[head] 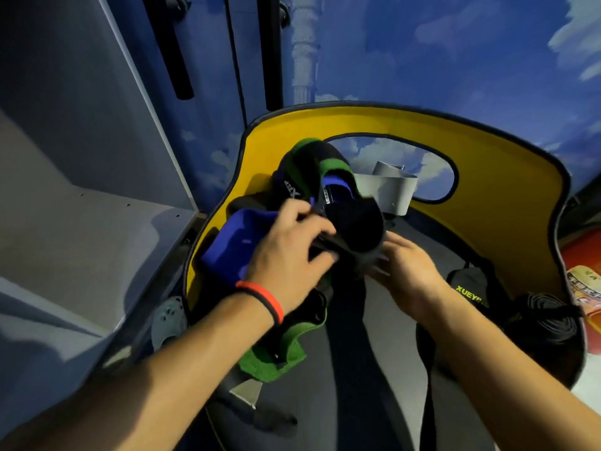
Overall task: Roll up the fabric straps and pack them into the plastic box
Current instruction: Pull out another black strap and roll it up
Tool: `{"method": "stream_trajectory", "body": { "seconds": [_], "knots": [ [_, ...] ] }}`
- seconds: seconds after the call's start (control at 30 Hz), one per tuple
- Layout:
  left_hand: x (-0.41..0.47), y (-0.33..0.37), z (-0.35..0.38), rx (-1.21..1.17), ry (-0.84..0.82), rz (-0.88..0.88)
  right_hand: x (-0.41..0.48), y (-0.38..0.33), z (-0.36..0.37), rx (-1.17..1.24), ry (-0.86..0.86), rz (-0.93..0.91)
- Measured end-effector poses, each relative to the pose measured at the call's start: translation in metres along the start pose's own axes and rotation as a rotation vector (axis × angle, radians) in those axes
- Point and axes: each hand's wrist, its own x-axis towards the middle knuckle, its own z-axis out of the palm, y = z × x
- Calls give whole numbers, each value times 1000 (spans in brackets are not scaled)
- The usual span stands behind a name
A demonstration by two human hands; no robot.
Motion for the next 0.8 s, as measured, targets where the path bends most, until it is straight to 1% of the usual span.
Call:
{"method": "stream_trajectory", "body": {
  "seconds": [0.07, 0.13, 0.17, 0.23, 0.3, 0.33, 0.4, 0.43, 0.47, 0.5, 0.57, 0.63, 0.7, 0.73, 0.77, 0.8],
  "knots": [
    [-16, 11, 16, 166, -151, 54, -6, -9, -12, -125, 156, -87],
    [-32, 17, 33, 319, -210, 151, -21, -17, -17, -310, 273, -257],
    [-38, 19, 40, 390, -220, 204, -27, -19, -17, -384, 307, -341],
    [-44, 20, 51, 501, -235, 276, -38, -21, -14, -474, 289, -433],
    [-47, 19, 57, 557, -298, 305, -41, -18, -11, -522, 226, -413],
    [-48, 19, 57, 555, -348, 309, -37, -15, -12, -530, 220, -381],
    [-47, 17, 52, 526, -446, 331, -29, -7, -16, -471, 257, -314],
    [-46, 17, 49, 488, -462, 368, -26, -6, -18, -410, 270, -269],
    [-44, 16, 44, 438, -436, 441, -24, -5, -20, -350, 274, -231],
    [-42, 16, 41, 383, -363, 521, -24, -6, -21, -304, 273, -197],
    [-35, 15, 34, 273, -157, 605, -24, -6, -24, -184, 225, -128],
    [-24, 17, 24, 202, 23, 571, -26, -8, -22, -16, 101, -71],
    [-8, 17, 15, 190, 144, 448, -30, -12, -21, 92, -18, -30],
    [0, 14, 10, 193, 139, 357, -32, -15, -22, 121, -56, -16],
    [7, 8, 4, 209, 75, 260, -33, -16, -22, 133, -81, -6],
    [12, 3, -1, 225, -31, 155, -34, -18, -23, 130, -90, 5]
  ]
}}
